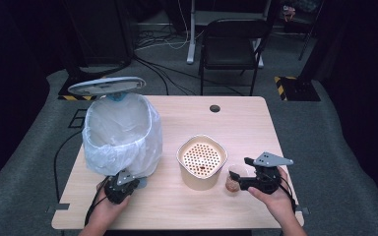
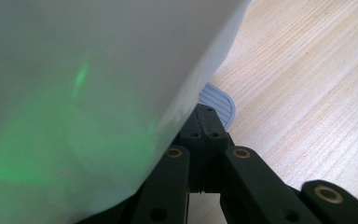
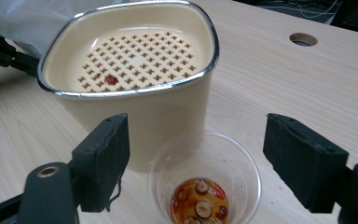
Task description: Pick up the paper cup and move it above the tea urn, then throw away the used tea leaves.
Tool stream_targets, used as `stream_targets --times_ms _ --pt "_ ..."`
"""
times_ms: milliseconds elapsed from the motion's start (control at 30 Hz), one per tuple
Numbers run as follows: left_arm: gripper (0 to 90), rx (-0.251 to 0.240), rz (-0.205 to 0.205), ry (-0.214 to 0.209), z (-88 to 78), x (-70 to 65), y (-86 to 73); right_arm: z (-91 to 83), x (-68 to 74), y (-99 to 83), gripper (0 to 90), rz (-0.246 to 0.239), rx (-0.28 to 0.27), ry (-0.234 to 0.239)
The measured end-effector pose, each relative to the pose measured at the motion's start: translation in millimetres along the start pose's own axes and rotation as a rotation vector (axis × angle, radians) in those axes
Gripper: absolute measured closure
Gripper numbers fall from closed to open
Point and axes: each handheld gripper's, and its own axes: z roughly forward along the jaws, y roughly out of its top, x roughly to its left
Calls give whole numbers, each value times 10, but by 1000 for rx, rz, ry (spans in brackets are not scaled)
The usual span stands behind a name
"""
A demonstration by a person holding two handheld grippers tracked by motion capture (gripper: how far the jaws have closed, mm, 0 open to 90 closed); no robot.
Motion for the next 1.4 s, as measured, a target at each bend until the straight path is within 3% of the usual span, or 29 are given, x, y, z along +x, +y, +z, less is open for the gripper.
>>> stream_targets --times_ms 167,500,800,1400 --pt "900 0 0 0 0 0 0 9 -28 -100 150 5 1 -6" --pt "900 -1 0 -1 1 0 0 97 -68 -229 134 19 16 -24" --pt "900 -1 0 -2 0 1 0 202 -41 -304 113 29 43 -2" --pt "900 0 1 -2 -1 1 -1 446 -77 -470 153 22 93 -7"
